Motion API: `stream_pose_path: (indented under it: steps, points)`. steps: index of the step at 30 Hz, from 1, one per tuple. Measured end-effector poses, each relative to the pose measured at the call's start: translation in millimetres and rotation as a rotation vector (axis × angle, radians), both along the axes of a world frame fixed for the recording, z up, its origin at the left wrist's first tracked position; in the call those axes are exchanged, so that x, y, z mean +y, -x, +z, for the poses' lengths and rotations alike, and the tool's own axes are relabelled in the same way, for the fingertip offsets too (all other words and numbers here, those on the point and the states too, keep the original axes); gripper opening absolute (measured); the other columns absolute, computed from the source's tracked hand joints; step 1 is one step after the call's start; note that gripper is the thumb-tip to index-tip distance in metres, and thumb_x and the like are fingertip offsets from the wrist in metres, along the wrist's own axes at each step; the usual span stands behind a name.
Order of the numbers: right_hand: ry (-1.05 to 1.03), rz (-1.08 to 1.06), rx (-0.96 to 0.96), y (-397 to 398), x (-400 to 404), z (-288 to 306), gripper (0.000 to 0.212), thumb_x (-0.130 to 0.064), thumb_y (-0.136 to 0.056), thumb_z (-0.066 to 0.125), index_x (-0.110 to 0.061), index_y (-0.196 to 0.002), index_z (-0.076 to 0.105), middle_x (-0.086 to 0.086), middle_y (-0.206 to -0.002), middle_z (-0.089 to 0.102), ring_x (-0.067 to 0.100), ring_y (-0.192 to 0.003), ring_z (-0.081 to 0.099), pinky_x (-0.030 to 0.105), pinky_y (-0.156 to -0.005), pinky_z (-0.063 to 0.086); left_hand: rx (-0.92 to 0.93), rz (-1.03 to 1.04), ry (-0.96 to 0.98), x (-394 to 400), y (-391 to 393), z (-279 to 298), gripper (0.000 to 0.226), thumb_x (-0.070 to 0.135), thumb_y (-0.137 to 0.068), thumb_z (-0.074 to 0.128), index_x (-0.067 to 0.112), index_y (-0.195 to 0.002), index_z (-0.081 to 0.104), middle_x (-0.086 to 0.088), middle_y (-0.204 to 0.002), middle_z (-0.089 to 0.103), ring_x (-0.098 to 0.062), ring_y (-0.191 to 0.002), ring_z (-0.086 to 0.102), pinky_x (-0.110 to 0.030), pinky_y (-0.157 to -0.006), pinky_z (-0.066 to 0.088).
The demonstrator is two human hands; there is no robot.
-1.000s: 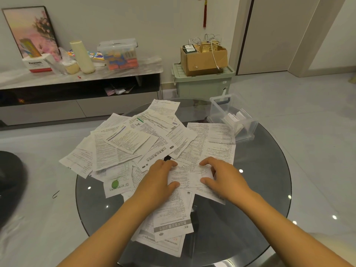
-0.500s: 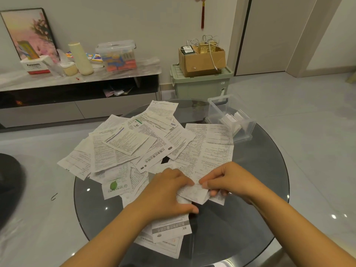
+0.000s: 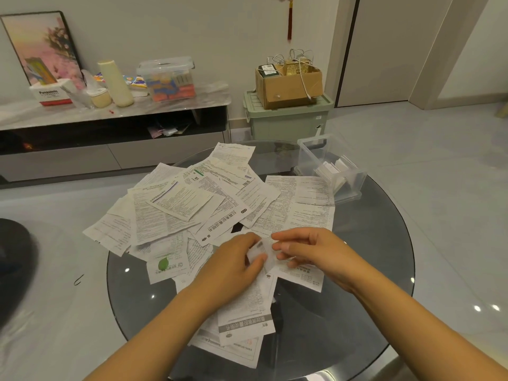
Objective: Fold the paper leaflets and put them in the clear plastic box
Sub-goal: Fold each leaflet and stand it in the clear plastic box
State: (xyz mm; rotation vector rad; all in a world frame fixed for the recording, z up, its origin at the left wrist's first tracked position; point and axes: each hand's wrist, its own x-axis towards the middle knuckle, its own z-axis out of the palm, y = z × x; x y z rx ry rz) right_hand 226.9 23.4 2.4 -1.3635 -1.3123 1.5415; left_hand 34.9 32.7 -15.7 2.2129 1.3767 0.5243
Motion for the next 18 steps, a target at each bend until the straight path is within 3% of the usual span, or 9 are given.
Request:
stream_pose_path:
  steps: [6,9,11,15,18]
  points:
    - [-0.007,0.088,-0.138,9,0,-6,0.023,-0.008,-0.086,0.065,-0.017,-0.106,0.07,0.003,-0.101,0.072,0.015,-0.094,0.067,0.021,-0.083,0.055,0.112,0.088,0.072,5,7,-9,0.05,0.033,-0.086,0.063,0.03,-0.132,0.041,0.011,-0.124,0.043,-0.007,-0.115,0.042,-0.023,-0.095,0.037]
    - [-0.034,0.148,-0.281,11,1,-9,0.022,-0.016,-0.085,0.067,-0.022,-0.106,0.071,-0.008,-0.102,0.072,0.007,-0.093,0.067,0.015,-0.086,0.051,0.19,0.121,0.076,7,8,-9,0.061,0.037,-0.084,0.065,0.027,-0.137,0.038,0.009,-0.128,0.045,-0.011,-0.121,0.039,-0.03,-0.105,0.032]
    - [-0.066,0.162,-0.346,12,0,-11,0.023,-0.019,-0.084,0.067,-0.024,-0.107,0.071,-0.013,-0.102,0.07,-0.001,-0.092,0.065,0.01,-0.084,0.049,0.139,0.147,0.102,7,8,-7,0.062,0.034,-0.082,0.069,0.028,-0.136,0.04,0.01,-0.118,0.048,-0.009,-0.115,0.043,-0.028,-0.101,0.036]
    - [-0.113,0.195,-0.403,13,-1,-13,0.029,-0.02,-0.081,0.071,-0.025,-0.11,0.069,-0.016,-0.095,0.07,-0.007,-0.084,0.064,0.006,-0.078,0.047,0.005,0.218,0.137,5,6,-2,0.048,0.025,-0.082,0.07,0.031,-0.124,0.049,0.014,-0.095,0.047,0.002,-0.083,0.048,-0.012,-0.072,0.037]
    - [-0.167,0.2,-0.428,14,-2,-15,0.033,-0.024,-0.078,0.075,-0.025,-0.111,0.069,-0.02,-0.094,0.067,-0.012,-0.082,0.061,0.004,-0.076,0.045,-0.108,0.299,0.187,7,4,1,0.035,0.021,-0.083,0.07,0.032,-0.113,0.056,0.011,-0.086,0.05,0.0,-0.07,0.049,-0.013,-0.063,0.037]
